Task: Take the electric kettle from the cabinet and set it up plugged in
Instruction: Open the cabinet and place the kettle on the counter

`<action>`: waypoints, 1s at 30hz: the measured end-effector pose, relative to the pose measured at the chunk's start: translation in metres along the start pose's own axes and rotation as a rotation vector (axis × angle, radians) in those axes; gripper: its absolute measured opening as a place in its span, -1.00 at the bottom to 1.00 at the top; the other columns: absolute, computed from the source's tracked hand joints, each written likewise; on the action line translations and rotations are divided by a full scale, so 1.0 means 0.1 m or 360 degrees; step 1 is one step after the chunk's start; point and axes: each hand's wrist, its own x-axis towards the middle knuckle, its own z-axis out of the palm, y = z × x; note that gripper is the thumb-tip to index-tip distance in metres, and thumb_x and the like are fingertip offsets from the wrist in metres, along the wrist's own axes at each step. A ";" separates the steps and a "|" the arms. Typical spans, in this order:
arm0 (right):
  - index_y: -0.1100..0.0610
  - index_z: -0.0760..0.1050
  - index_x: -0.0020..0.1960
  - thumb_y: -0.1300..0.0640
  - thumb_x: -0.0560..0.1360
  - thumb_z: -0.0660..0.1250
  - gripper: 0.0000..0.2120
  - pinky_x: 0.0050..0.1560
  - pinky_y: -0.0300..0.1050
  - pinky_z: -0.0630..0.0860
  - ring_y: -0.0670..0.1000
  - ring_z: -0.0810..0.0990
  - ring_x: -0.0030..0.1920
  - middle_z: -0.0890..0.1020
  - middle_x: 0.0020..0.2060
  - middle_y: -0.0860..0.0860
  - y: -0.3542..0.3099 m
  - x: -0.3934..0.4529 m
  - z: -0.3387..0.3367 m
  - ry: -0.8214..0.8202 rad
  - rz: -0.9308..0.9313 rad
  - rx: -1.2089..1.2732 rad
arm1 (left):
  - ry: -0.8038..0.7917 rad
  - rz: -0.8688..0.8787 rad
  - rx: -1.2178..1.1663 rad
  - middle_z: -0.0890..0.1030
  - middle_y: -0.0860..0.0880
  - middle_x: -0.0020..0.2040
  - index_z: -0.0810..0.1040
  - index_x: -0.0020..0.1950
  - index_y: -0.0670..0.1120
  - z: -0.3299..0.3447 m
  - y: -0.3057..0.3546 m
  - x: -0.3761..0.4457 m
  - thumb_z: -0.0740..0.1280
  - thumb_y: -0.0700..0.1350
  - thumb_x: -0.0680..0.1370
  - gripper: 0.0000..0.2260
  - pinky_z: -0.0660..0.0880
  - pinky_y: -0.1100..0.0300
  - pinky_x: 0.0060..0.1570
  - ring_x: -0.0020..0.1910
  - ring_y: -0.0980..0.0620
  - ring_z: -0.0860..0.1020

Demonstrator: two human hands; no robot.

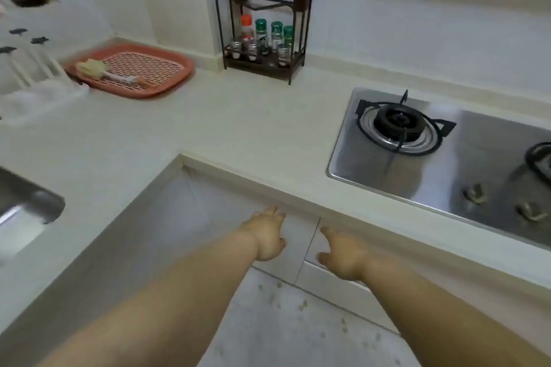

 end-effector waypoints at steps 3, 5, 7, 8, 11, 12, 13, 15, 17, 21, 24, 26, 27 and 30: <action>0.08 -0.24 0.54 -0.01 0.54 0.24 -0.19 0.40 -0.10 0.21 0.14 0.24 0.47 0.15 0.53 0.14 0.09 0.10 0.06 -0.0032 0.0090 0.0146 | -0.0035 0.0050 0.0046 -0.19 -0.02 0.58 -0.14 0.56 -0.05 0.09 0.03 0.23 0.16 0.06 0.59 -0.33 0.09 -0.02 0.50 0.55 -0.16 -0.03; 0.02 -0.32 0.53 -0.02 0.53 0.25 -0.15 0.40 -0.05 0.23 0.15 0.26 0.46 0.17 0.51 0.16 0.14 0.19 0.11 -0.0066 0.0116 0.0160 | -0.0035 0.0059 0.0060 -0.22 -0.01 0.58 -0.21 0.55 -0.03 0.18 0.06 0.36 0.17 0.06 0.58 -0.30 0.11 -0.02 0.49 0.55 -0.15 -0.03; -0.01 -0.38 0.51 -0.02 0.53 0.25 -0.12 0.40 -0.03 0.26 0.16 0.28 0.45 0.16 0.51 0.16 0.18 0.27 0.18 -0.0092 0.0131 0.0164 | -0.0006 0.0071 0.0089 -0.23 -0.02 0.57 -0.25 0.54 -0.01 0.26 0.08 0.45 0.17 0.06 0.57 -0.28 0.12 -0.03 0.46 0.54 -0.14 -0.03; 0.00 -0.39 0.51 -0.03 0.54 0.25 -0.12 0.40 -0.02 0.26 0.17 0.27 0.44 0.14 0.51 0.17 0.20 0.31 0.21 -0.0091 0.0136 0.0149 | 0.0001 0.0072 0.0115 -0.22 -0.03 0.57 -0.26 0.54 0.00 0.28 0.08 0.49 0.18 0.06 0.56 -0.27 0.13 -0.03 0.46 0.54 -0.14 -0.02; 0.03 -0.38 0.52 -0.04 0.54 0.24 -0.13 0.41 -0.01 0.26 0.17 0.25 0.46 0.09 0.53 0.15 0.23 0.40 0.25 -0.0076 0.0121 0.0117 | 0.0061 0.0087 0.0148 -0.08 -0.07 0.56 -0.17 0.54 -0.01 0.28 0.06 0.62 0.20 0.06 0.55 -0.30 0.21 -0.06 0.42 0.50 -0.16 0.07; 0.04 -0.37 0.52 -0.04 0.54 0.24 -0.13 0.41 0.00 0.26 0.17 0.24 0.46 0.10 0.53 0.15 0.24 0.45 0.26 -0.0071 0.0114 0.0116 | 0.0066 0.0079 0.0142 -0.01 -0.09 0.55 -0.12 0.54 -0.02 0.28 0.05 0.68 0.20 0.06 0.55 -0.32 0.25 -0.06 0.40 0.48 -0.16 0.11; 0.04 -0.37 0.52 -0.04 0.53 0.24 -0.13 0.40 0.00 0.26 0.17 0.25 0.45 0.11 0.52 0.15 0.25 0.48 0.26 -0.0056 0.0107 0.0120 | 0.0075 0.0068 0.0129 0.05 -0.10 0.53 -0.08 0.53 -0.03 0.26 0.05 0.72 0.20 0.06 0.55 -0.34 0.27 -0.06 0.39 0.47 -0.17 0.13; 0.04 -0.35 0.52 -0.03 0.53 0.25 -0.13 0.39 0.00 0.28 0.17 0.28 0.44 0.13 0.52 0.15 0.29 0.56 0.28 -0.0056 0.0111 0.0133 | 0.0074 0.0042 0.0090 0.10 -0.11 0.51 -0.04 0.52 -0.04 0.27 0.03 0.81 0.21 0.05 0.55 -0.36 0.29 -0.06 0.37 0.46 -0.17 0.16; 0.03 -0.33 0.52 -0.03 0.53 0.26 -0.14 0.35 0.00 0.32 0.18 0.32 0.41 0.16 0.51 0.15 0.32 0.61 0.30 -0.0049 0.0124 0.0127 | 0.0082 0.0038 0.0096 0.09 -0.11 0.51 -0.03 0.52 -0.03 0.29 0.02 0.84 0.22 0.05 0.55 -0.36 0.32 -0.04 0.36 0.44 -0.17 0.20; -0.02 -0.33 0.52 0.00 0.51 0.28 -0.12 0.29 0.01 0.37 0.19 0.39 0.35 0.28 0.44 0.17 0.29 0.70 0.35 0.0008 0.0147 0.0131 | 0.0135 0.0044 0.0059 0.01 -0.06 0.52 -0.04 0.53 0.03 0.33 0.00 0.84 0.25 -0.03 0.53 -0.34 0.38 -0.03 0.31 0.39 -0.16 0.28; -0.05 -0.18 0.53 0.05 0.52 0.26 -0.23 0.09 -0.06 0.42 0.20 0.48 0.23 0.42 0.33 0.19 0.20 0.74 0.38 0.0141 0.0098 0.0152 | 0.0164 0.0086 -0.0040 -0.08 0.03 0.53 -0.07 0.52 0.09 0.39 -0.04 0.75 0.24 -0.10 0.52 -0.32 0.41 0.01 0.27 0.36 -0.14 0.30; -0.01 0.05 0.50 0.08 0.54 0.23 -0.40 -0.05 -0.13 0.37 0.18 0.52 0.15 0.52 0.23 0.17 0.11 0.74 0.41 0.0251 0.0067 0.0165 | 0.0166 0.0110 -0.0107 -0.17 0.08 0.56 -0.12 0.54 0.09 0.46 -0.11 0.65 0.21 -0.08 0.55 -0.33 0.34 0.03 0.35 0.44 -0.11 0.22; 0.04 0.19 0.43 0.07 0.55 0.22 -0.52 -0.09 -0.15 0.35 0.17 0.54 0.10 0.56 0.16 0.15 0.08 0.75 0.42 0.0284 0.0079 0.0174 | 0.0153 0.0129 -0.0139 -0.19 0.10 0.56 -0.11 0.55 0.08 0.50 -0.14 0.61 0.19 -0.07 0.57 -0.35 0.29 0.03 0.40 0.48 -0.09 0.16; 0.09 0.47 0.15 -0.02 0.53 0.26 -0.74 -0.15 -0.18 0.35 0.07 0.51 -0.09 0.59 -0.04 0.08 -0.09 0.70 0.40 0.0202 0.0102 0.0131 | 0.0240 0.0169 -0.0213 -0.11 0.13 0.57 0.00 0.53 0.08 0.60 -0.29 0.39 0.16 -0.06 0.59 -0.45 0.14 0.11 0.45 0.52 -0.04 0.07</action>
